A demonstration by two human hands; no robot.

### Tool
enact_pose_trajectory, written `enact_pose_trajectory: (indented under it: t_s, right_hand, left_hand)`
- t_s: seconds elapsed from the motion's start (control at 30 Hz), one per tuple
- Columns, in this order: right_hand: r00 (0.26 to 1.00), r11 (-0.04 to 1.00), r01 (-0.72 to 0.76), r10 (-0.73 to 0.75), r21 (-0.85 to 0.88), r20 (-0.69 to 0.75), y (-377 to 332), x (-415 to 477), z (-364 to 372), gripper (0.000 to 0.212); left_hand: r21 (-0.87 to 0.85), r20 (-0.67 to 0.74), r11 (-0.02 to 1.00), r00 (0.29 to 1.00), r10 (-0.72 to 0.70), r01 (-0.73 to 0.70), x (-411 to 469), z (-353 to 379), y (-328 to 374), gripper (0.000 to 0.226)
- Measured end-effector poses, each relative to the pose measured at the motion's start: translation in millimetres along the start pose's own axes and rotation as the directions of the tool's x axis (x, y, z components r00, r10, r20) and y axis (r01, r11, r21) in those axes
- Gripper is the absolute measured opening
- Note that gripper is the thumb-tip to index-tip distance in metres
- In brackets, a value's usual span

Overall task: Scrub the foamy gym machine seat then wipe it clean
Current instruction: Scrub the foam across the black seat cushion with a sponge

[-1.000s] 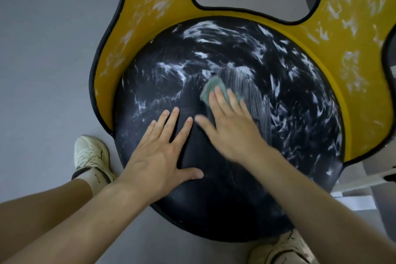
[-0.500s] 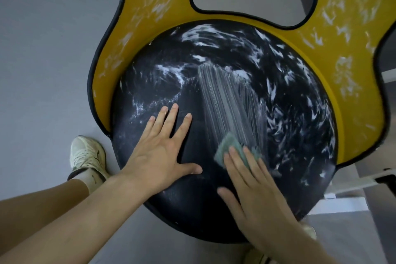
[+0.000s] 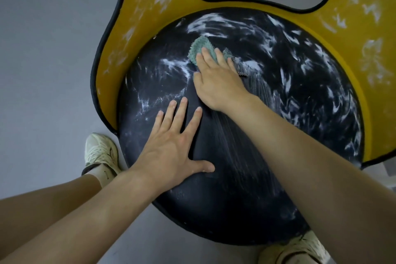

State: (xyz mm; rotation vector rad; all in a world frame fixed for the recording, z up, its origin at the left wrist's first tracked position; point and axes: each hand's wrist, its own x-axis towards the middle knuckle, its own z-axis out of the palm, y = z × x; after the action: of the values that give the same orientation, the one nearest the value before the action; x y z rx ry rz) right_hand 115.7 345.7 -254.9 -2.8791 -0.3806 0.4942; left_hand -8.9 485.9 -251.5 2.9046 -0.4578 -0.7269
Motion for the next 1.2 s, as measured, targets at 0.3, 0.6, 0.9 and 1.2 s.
enact_pose_trajectory:
  t_s: [0.3,0.6,0.9,1.2]
  right_hand:
    - [0.998,0.995,0.047,-0.044,-0.087,0.034,27,-182,43,0.066]
    - [0.998,0.993,-0.048,0.051,-0.112,0.028,56,-101,18,0.088]
    - [0.986,0.986,-0.167,0.167,-0.019,-0.013,58,-51,-3,0.096]
    - [0.984,0.994,-0.101,0.105,-0.032,0.141,22,-215,48,0.103]
  left_hand:
    - [-0.038,-0.021,0.999,1.0,0.011,-0.011,-2,-1,1,0.125]
    - [-0.051,-0.036,0.999,0.999,0.016,-0.018,-5,4,-1,0.121]
    - [-0.033,0.005,0.999,1.0,0.015,-0.015,0,-2,4,0.123]
    - [-0.061,-0.002,0.998,1.0,-0.001,0.001,3,-1,8,0.125]
